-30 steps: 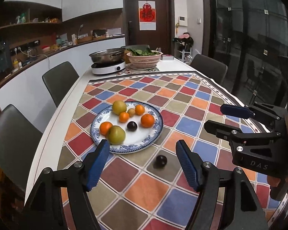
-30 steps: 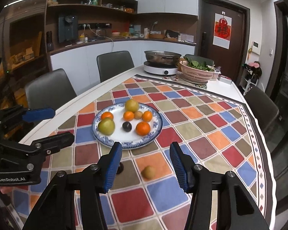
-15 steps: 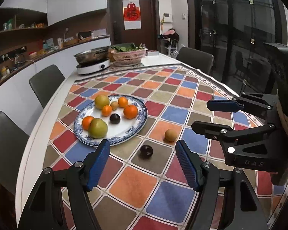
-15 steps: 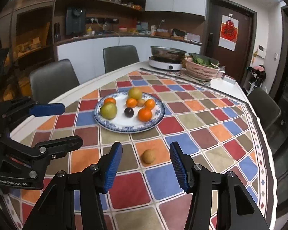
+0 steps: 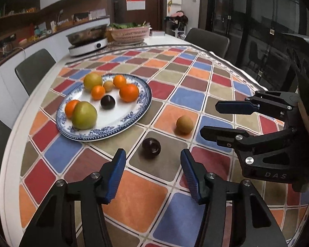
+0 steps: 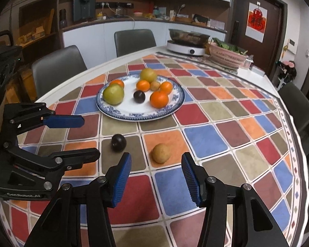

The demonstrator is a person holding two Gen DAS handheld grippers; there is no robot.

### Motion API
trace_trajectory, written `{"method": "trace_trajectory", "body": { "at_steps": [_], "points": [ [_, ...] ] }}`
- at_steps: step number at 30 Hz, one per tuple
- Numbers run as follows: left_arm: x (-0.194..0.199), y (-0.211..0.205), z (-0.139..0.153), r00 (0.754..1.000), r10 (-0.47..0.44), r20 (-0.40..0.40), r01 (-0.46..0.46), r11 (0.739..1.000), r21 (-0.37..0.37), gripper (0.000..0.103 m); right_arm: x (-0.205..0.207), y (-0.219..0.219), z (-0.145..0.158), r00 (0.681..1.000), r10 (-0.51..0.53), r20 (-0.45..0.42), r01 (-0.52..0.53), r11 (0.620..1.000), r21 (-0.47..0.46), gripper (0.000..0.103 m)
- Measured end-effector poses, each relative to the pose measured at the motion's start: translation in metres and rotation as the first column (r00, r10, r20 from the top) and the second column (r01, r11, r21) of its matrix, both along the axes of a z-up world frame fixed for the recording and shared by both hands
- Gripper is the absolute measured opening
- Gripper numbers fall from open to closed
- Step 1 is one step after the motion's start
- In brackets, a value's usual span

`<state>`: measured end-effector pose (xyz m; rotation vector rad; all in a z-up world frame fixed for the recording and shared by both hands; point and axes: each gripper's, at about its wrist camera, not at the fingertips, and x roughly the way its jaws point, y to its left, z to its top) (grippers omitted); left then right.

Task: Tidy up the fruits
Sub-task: 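Grasp the dark plum with the left tool while the right tool grasps the brown kiwi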

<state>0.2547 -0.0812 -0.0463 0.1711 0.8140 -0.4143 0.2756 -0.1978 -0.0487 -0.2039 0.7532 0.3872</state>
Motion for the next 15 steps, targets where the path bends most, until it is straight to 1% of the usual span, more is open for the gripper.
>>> {"method": "trace_trajectory", "body": {
  "at_steps": [1, 4, 7, 9, 15],
  "points": [
    [0.002, -0.001, -0.003, 1.0, -0.003, -0.009, 0.003, 1.0, -0.001, 0.054, 0.003, 0.0, -0.003, 1.0, 0.003, -0.009, -0.003, 1.0, 0.0, 0.047],
    [0.009, -0.003, -0.009, 1.0, -0.008, -0.024, 0.008, 1.0, 0.0, 0.05, 0.009, 0.003, -0.01, 1.0, 0.018, -0.025, -0.018, 1.0, -0.003, 0.047],
    [0.015, -0.006, -0.013, 0.999, -0.015, -0.03, 0.015, 1.0, 0.008, 0.049, 0.015, 0.004, -0.015, 0.999, 0.024, -0.037, -0.025, 1.0, -0.009, 0.047],
    [0.018, -0.008, -0.015, 0.999, -0.017, -0.03, 0.017, 1.0, 0.015, 0.047, 0.02, 0.003, -0.019, 0.999, 0.024, -0.049, -0.024, 1.0, -0.009, 0.042],
    [0.031, -0.012, -0.023, 0.998, -0.023, -0.052, 0.024, 0.999, 0.02, 0.044, 0.031, 0.003, -0.028, 0.997, 0.028, -0.076, -0.029, 1.0, -0.009, 0.042]
  ]
}}
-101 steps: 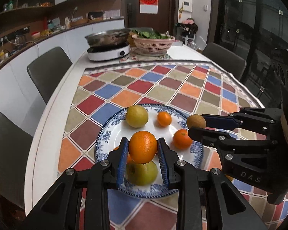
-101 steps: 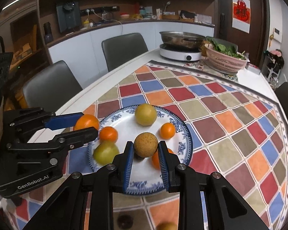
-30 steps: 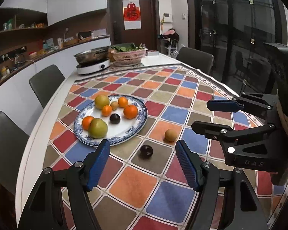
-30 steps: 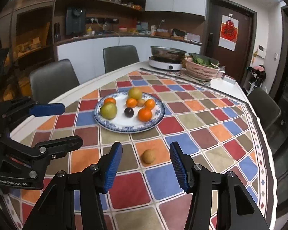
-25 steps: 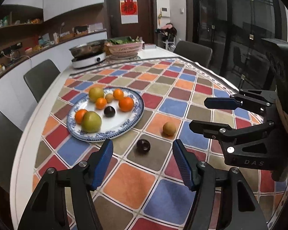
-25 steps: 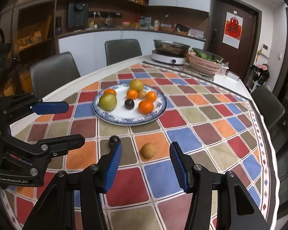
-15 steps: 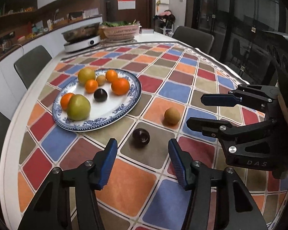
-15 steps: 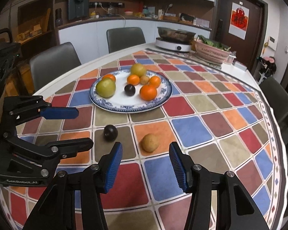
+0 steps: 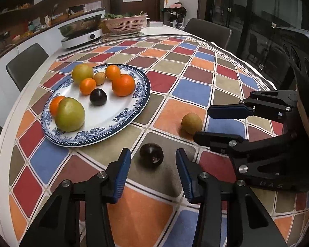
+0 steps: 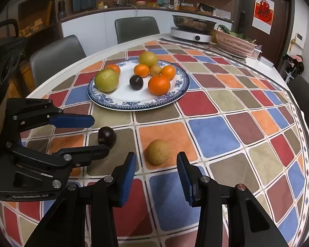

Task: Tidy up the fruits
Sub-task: 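Grasp the dark plum with the left tool while the right tool grasps the brown kiwi, then lower the plum onto the plate with the left tool while the right tool releases the kiwi there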

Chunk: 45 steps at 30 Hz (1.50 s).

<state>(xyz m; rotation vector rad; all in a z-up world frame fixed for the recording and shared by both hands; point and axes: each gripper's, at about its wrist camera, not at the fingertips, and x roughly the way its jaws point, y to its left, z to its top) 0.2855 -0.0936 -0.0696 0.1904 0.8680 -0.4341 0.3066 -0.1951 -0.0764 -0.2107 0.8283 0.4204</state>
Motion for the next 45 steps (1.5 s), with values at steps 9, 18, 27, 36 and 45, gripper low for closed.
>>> {"method": "trace_trajectory", "body": {
  "at_steps": [9, 18, 27, 36, 45],
  "points": [
    [0.009, -0.003, -0.007, 1.0, 0.001, -0.025, -0.001, 1.0, -0.003, 0.033, 0.013, 0.003, -0.007, 1.0, 0.003, -0.027, -0.003, 1.0, 0.009, 0.036],
    [0.014, 0.0, -0.008, 0.999, 0.017, -0.047, -0.018, 0.999, -0.027, 0.026, 0.018, 0.003, -0.011, 0.999, -0.015, -0.039, 0.016, 1.0, 0.021, 0.029],
    [0.006, 0.004, 0.002, 0.998, 0.039, -0.039, -0.041, 0.998, -0.048, 0.026, 0.016, 0.003, -0.007, 0.999, -0.034, -0.036, 0.036, 0.999, 0.039, 0.029],
    [-0.011, 0.013, 0.023, 0.997, 0.073, -0.006, -0.073, 0.994, -0.078, 0.026, -0.002, 0.008, 0.015, 0.999, -0.032, 0.015, 0.032, 0.998, 0.055, 0.029],
    [-0.025, 0.026, 0.052, 0.993, 0.103, 0.055, -0.098, 0.991, -0.086, 0.026, -0.019, 0.013, 0.038, 0.998, -0.036, 0.043, 0.032, 0.994, 0.101, 0.029]
  ]
}}
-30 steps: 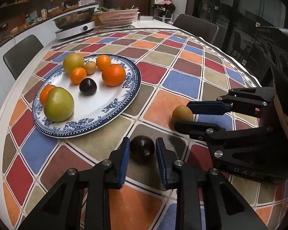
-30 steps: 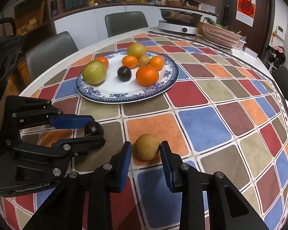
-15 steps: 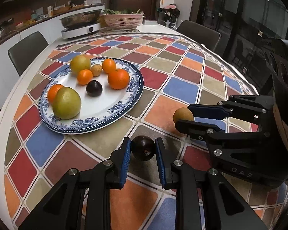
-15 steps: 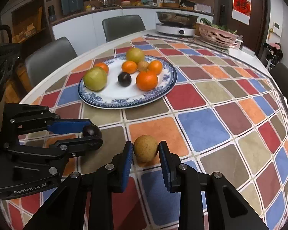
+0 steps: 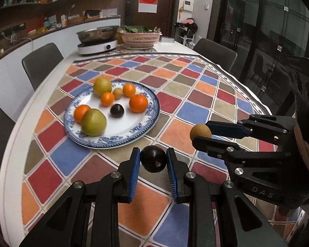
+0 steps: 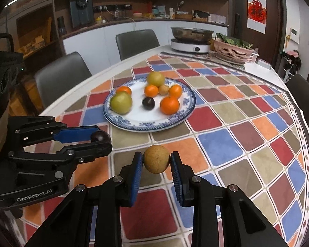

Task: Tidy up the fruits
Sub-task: 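Lower the plum onto the plate with the left tool while the right tool releases the kiwi there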

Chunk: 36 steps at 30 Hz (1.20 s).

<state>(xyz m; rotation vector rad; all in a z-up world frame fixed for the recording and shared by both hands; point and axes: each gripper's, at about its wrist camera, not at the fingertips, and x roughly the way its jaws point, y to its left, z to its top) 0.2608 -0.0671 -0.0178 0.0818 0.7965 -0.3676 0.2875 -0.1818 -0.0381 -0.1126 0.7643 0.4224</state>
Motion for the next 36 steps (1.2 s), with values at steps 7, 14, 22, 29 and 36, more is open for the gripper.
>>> {"method": "trace_trajectory", "body": {
  "at_steps": [7, 14, 22, 29, 36],
  "points": [
    [-0.002, 0.012, 0.022, 0.999, 0.024, 0.033, -0.024, 1.0, 0.011, 0.026, -0.003, 0.008, 0.024, 0.999, -0.005, 0.04, 0.003, 0.999, 0.032, 0.029],
    [0.001, 0.024, 0.042, 0.996, 0.032, 0.085, -0.034, 0.999, 0.026, 0.026, 0.001, 0.019, 0.044, 0.997, 0.001, 0.077, -0.004, 0.999, 0.041, 0.029],
    [0.021, 0.037, 0.059, 0.992, 0.048, 0.118, -0.054, 0.997, 0.047, 0.026, 0.021, 0.033, 0.065, 0.993, 0.011, 0.121, -0.015, 0.999, 0.039, 0.029],
    [0.053, 0.045, 0.063, 0.992, 0.058, 0.109, -0.064, 0.997, 0.053, 0.026, 0.054, 0.042, 0.071, 0.992, 0.009, 0.123, -0.011, 1.0, 0.021, 0.029],
    [0.091, 0.051, 0.054, 0.995, 0.058, 0.087, -0.062, 0.997, 0.05, 0.026, 0.09, 0.048, 0.066, 0.995, 0.008, 0.097, -0.009, 1.0, 0.01, 0.029]
  ]
}}
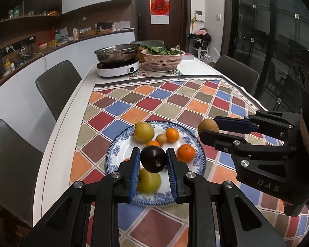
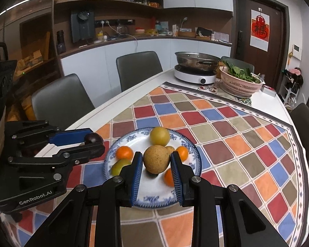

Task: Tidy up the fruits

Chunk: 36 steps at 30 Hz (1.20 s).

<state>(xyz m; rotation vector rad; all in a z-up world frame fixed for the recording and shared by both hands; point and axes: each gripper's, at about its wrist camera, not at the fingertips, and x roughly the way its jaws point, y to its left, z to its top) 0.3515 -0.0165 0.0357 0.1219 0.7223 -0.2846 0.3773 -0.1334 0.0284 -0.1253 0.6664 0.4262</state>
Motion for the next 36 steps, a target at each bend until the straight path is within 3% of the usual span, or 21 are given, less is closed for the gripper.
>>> {"method": "trace_trajectory", "body": {
  "at_steps": [11, 20, 24, 26, 29, 36],
  "points": [
    [0.067, 0.009, -0.046, 0.995, 0.026, -0.092, -0.025, 1.0, 0.007, 0.026, 0.054, 0.011, -0.046, 0.995, -0.01, -0.1, 0.008, 1.0, -0.019, 0.029],
    [0.085, 0.009, -0.069, 0.991, 0.026, -0.135, -0.025, 1.0, 0.008, 0.026, 0.074, 0.014, -0.071, 0.989, -0.011, -0.146, 0.01, 1.0, -0.013, 0.029],
    [0.086, 0.008, -0.071, 0.99, 0.026, -0.136, -0.025, 1.0, 0.009, 0.027, 0.077, 0.013, -0.074, 0.99, -0.018, -0.143, 0.018, 1.0, -0.004, 0.03],
    [0.084, 0.009, -0.072, 0.99, 0.029, -0.139, -0.028, 1.0, 0.009, 0.034, 0.076, 0.011, -0.074, 0.989, -0.029, -0.145, 0.03, 1.0, 0.002, 0.038],
    [0.078, 0.01, -0.069, 0.99, 0.037, -0.136, -0.037, 0.999, 0.007, 0.034, 0.071, 0.006, -0.07, 0.99, -0.058, -0.125, 0.059, 0.998, 0.002, 0.039],
    [0.035, 0.002, -0.046, 0.994, 0.073, -0.077, -0.07, 0.997, 0.036, 0.037, 0.039, -0.014, -0.049, 0.989, -0.133, -0.065, 0.134, 0.991, 0.01, 0.04]
  ]
}}
